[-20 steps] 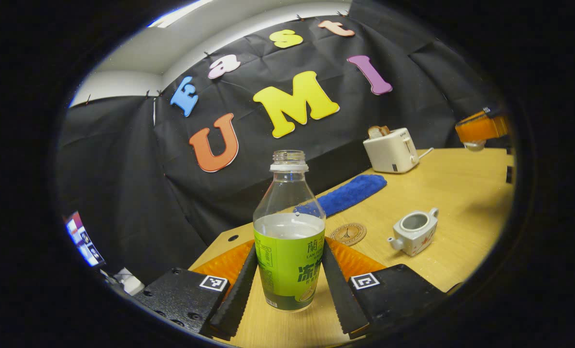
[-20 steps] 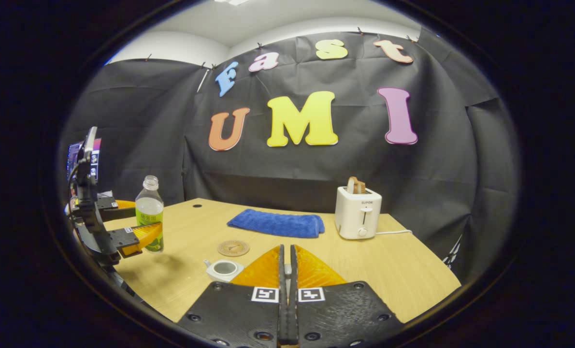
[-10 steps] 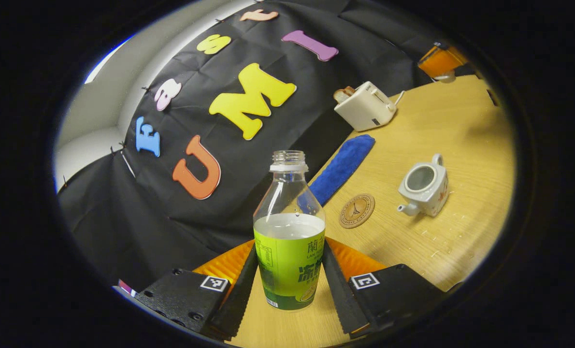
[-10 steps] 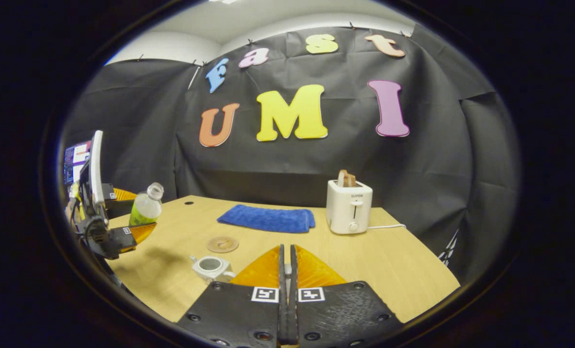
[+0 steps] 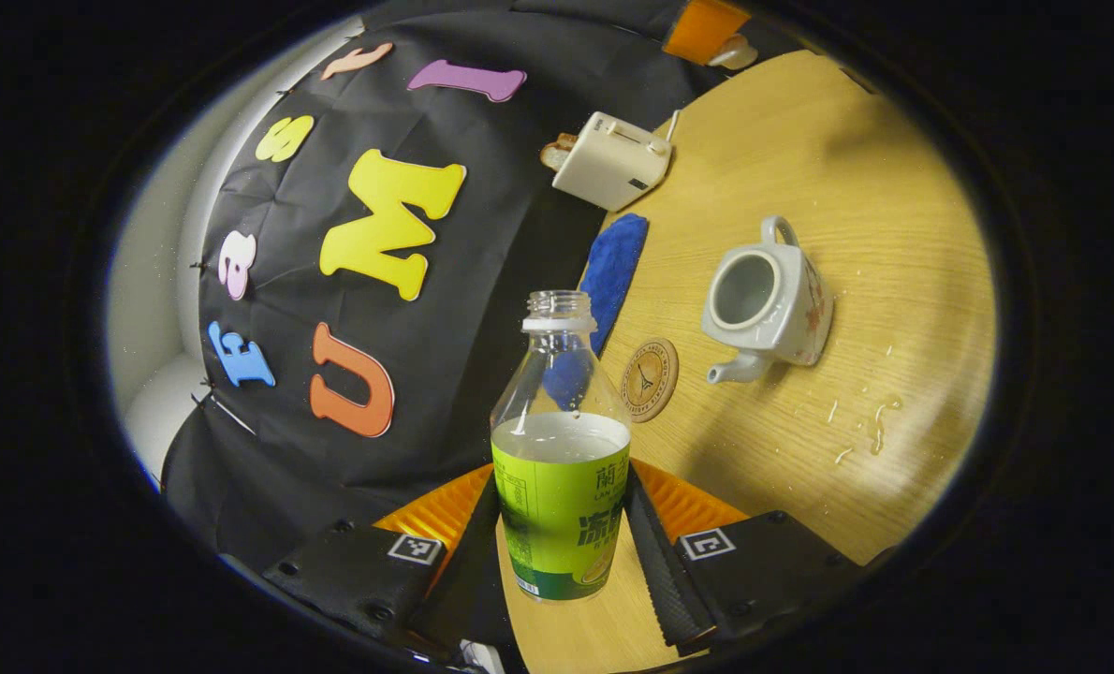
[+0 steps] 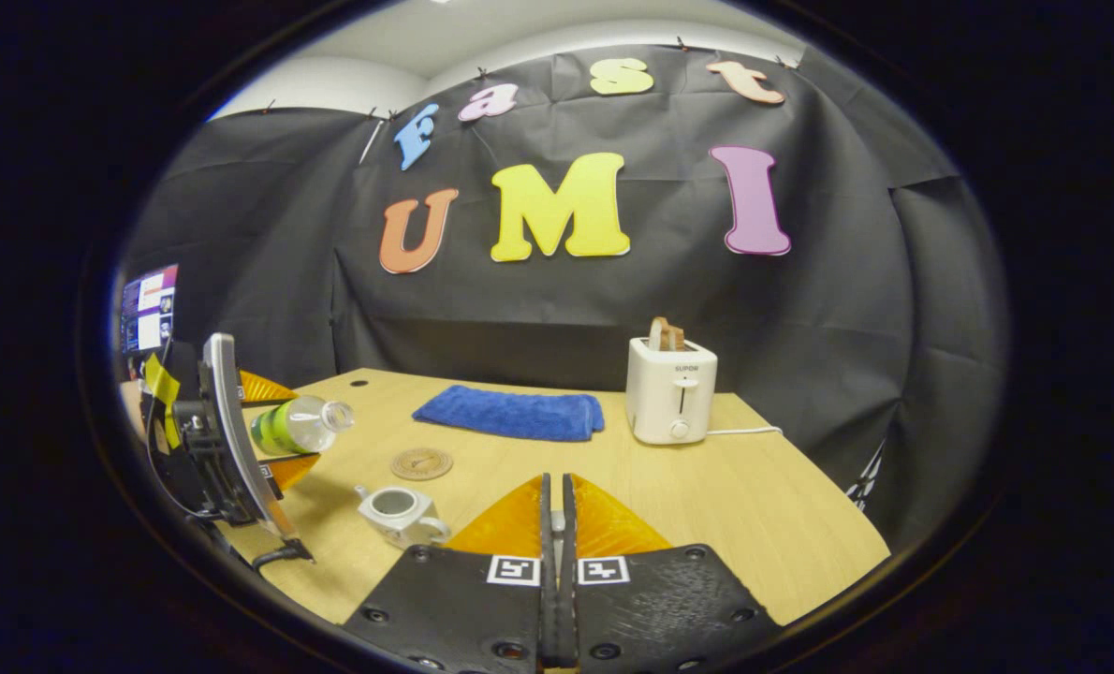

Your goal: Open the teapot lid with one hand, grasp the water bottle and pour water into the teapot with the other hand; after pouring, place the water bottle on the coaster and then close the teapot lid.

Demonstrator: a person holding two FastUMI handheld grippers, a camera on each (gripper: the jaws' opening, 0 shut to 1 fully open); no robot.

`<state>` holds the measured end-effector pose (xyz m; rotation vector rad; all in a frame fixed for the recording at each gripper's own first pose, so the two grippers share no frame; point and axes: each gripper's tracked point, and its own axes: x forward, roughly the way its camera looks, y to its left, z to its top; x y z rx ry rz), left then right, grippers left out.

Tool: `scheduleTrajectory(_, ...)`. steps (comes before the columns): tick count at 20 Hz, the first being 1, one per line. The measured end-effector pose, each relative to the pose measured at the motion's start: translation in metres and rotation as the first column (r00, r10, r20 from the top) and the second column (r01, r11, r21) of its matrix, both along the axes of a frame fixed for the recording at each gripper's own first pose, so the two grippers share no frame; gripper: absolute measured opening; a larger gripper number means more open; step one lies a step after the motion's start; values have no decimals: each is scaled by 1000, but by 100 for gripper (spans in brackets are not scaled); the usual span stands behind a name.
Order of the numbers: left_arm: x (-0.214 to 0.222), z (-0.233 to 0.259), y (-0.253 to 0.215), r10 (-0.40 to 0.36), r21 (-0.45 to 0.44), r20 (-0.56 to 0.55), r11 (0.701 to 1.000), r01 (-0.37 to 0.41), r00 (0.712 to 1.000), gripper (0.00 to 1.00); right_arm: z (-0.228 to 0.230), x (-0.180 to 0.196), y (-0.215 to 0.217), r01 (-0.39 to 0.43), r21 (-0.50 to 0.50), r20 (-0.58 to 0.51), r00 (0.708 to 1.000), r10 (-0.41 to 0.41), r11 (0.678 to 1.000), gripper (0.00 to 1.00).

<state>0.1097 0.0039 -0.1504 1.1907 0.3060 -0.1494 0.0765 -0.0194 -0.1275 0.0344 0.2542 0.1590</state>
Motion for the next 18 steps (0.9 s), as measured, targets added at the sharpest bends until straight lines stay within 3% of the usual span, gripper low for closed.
scheduleTrajectory(2,-1,2,-6,-32,88,7,996,31,999,77,-1,0,-2,3,-1,-3,1000,-3,1000,0)
scheduleTrajectory(5,-6,-7,-18,-80,255,-24,963,84,996,77,-3,1,-6,12,-8,-11,1000,-12,1000,0)
scheduleTrajectory(9,-3,-6,-20,-83,354,-43,931,93,996,76,-4,2,-9,15,-13,-12,1000,-15,1000,0)
scheduleTrajectory(18,-6,6,-30,-110,551,-55,826,122,992,76,-1,1,-14,23,-17,-9,1000,-24,1000,0)
